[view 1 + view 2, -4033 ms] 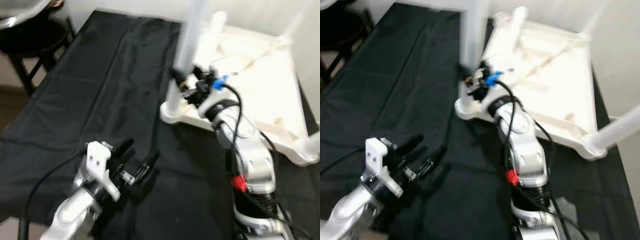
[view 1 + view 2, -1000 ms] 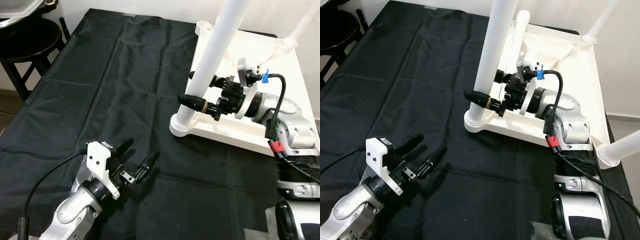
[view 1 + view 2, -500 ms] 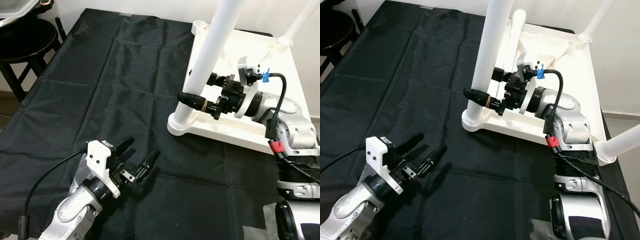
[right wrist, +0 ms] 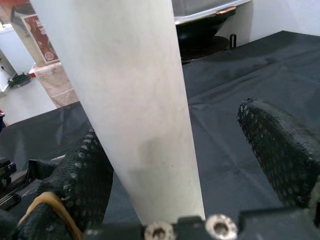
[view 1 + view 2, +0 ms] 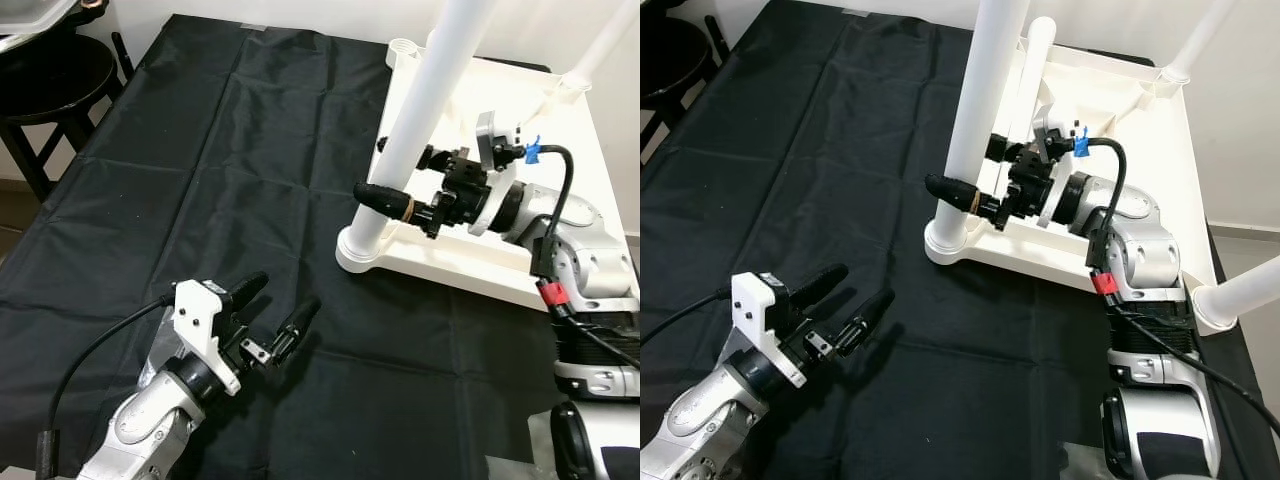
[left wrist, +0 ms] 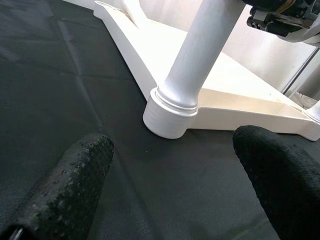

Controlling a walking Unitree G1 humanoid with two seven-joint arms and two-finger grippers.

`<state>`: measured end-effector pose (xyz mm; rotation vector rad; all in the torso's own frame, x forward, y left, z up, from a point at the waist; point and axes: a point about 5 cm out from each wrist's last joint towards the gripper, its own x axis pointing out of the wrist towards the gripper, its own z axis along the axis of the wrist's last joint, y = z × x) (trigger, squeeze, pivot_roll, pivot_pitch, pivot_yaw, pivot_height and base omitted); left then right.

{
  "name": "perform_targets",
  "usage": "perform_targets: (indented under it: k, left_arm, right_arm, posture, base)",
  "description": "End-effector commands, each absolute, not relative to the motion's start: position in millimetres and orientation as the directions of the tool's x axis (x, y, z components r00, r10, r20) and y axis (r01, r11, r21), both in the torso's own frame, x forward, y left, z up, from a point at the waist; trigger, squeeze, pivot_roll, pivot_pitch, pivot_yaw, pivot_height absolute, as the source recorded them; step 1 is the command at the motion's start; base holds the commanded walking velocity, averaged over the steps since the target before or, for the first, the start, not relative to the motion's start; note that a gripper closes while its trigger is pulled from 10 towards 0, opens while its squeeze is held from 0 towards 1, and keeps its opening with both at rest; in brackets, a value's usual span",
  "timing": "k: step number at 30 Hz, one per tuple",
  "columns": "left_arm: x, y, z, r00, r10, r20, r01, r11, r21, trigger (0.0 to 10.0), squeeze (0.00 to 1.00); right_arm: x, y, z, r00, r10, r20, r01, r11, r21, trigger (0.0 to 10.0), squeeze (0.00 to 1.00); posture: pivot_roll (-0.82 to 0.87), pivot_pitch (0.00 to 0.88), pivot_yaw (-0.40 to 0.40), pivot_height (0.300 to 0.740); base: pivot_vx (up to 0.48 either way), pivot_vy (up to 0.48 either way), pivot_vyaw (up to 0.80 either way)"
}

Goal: Building children table

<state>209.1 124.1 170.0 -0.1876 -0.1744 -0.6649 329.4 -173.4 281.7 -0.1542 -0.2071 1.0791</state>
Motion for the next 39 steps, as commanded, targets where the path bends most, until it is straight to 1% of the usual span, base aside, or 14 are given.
perform_targets:
  k: [1,2,4,5,7,8,10,11,13,14,15,16,30,39]
  left_arm:
    - [207,124,165,0.779,-0.595,0.199,0.623,0.771,-0.133,10.0,0.00]
    - [207,124,165,0.779,-0.595,0.199,0.623,0.771,-0.133,10.0,0.00]
    - [207,124,165,0.779,-0.595,0.199,0.623,0.771,-0.133,10.0,0.00]
    - [207,124,165,0.778,-0.595,0.199,0.623,0.770,-0.134,10.0,0.00]
    - [207,124,165,0.778,-0.595,0.199,0.623,0.770,-0.134,10.0,0.00]
    - [207,124,165,0.778,-0.595,0.199,0.623,0.770,-0.134,10.0,0.00]
    - [207,124,165,0.778,-0.595,0.199,0.623,0.770,-0.134,10.0,0.00]
    - [207,124,165,0.778,-0.595,0.199,0.624,0.770,-0.134,10.0,0.00]
    - [207,124,165,0.778,-0.596,0.199,0.624,0.770,-0.134,10.0,0.00]
    - [207,124,165,0.778,-0.596,0.199,0.624,0.770,-0.134,10.0,0.00]
    - [207,124,165,0.778,-0.596,0.199,0.624,0.770,-0.134,10.0,0.00]
    - [207,123,165,0.778,-0.596,0.199,0.624,0.770,-0.134,10.0,0.00]
    - [206,122,163,0.778,-0.596,0.199,0.625,0.769,-0.137,10.0,0.00]
    - [206,122,163,0.778,-0.596,0.200,0.625,0.769,-0.138,10.0,0.00]
  right_arm:
    - [327,-174,281,0.456,0.884,0.100,-0.851,0.466,-0.241,7.8,0.00]
    - [326,-173,282,0.444,0.890,0.104,-0.857,0.456,-0.240,9.6,0.00]
    - [326,-173,282,0.444,0.890,0.104,-0.857,0.456,-0.240,9.6,0.00]
    - [325,-173,282,0.435,0.894,0.107,-0.863,0.448,-0.235,0.0,0.00]
    - [325,-172,282,0.440,0.890,0.117,-0.860,0.456,-0.229,0.0,0.00]
    - [325,-170,282,0.435,0.892,0.123,-0.864,0.452,-0.223,10.0,0.00]
    - [325,-169,281,0.425,0.897,0.122,-0.869,0.442,-0.222,10.0,0.00]
    - [325,-169,282,0.432,0.892,0.131,-0.863,0.452,-0.228,0.0,0.00]
    - [325,-170,282,0.438,0.889,0.135,-0.859,0.458,-0.229,0.0,0.00]
    - [327,-169,283,0.453,0.880,0.142,-0.849,0.474,-0.233,10.0,0.00]
    - [327,-168,283,0.445,0.883,0.148,-0.853,0.468,-0.231,7.8,0.00]
    - [326,-166,284,0.426,0.892,0.155,-0.868,0.451,-0.209,0.0,0.00]
    - [314,-160,259,0.510,0.860,0.027,-0.838,0.503,-0.213,0.0,0.00]
    - [311,-158,256,0.512,0.858,0.020,-0.838,0.505,-0.207,0.0,0.00]
  posture:
    - [0.01,0.273,-0.079,0.740]
    - [0.01,0.273,-0.080,0.740]
    - [0.01,0.273,-0.080,0.740]
    - [0.01,0.273,-0.081,0.740]
    - [0.01,0.273,-0.081,0.740]
    - [0.01,0.272,-0.082,0.740]
    - [0.01,0.272,-0.082,0.740]
    - [0.01,0.269,-0.083,0.740]
    - [0.01,0.269,-0.083,0.740]
    - [0.01,0.268,-0.083,0.740]
    - [0.01,0.267,-0.083,0.740]
    - [0.01,0.267,-0.083,0.740]
    - [0.00,0.257,-0.095,0.740]
    - [0.00,0.257,-0.095,0.740]
  base:
    - [0.000,0.000,0.00]
    - [0.000,0.000,0.00]
    - [0.000,0.000,0.00]
    - [0.000,0.000,0.00]
    - [0.000,0.000,0.00]
    - [0.000,0.000,0.00]
    - [0.000,0.000,0.00]
    - [0.000,0.000,0.00]
    - [0.000,0.000,0.00]
    - [0.000,0.000,0.00]
    - [0.000,0.000,0.00]
    - [0.000,0.000,0.00]
    - [0.000,0.000,0.00]
    - [0.000,0.000,0.00]
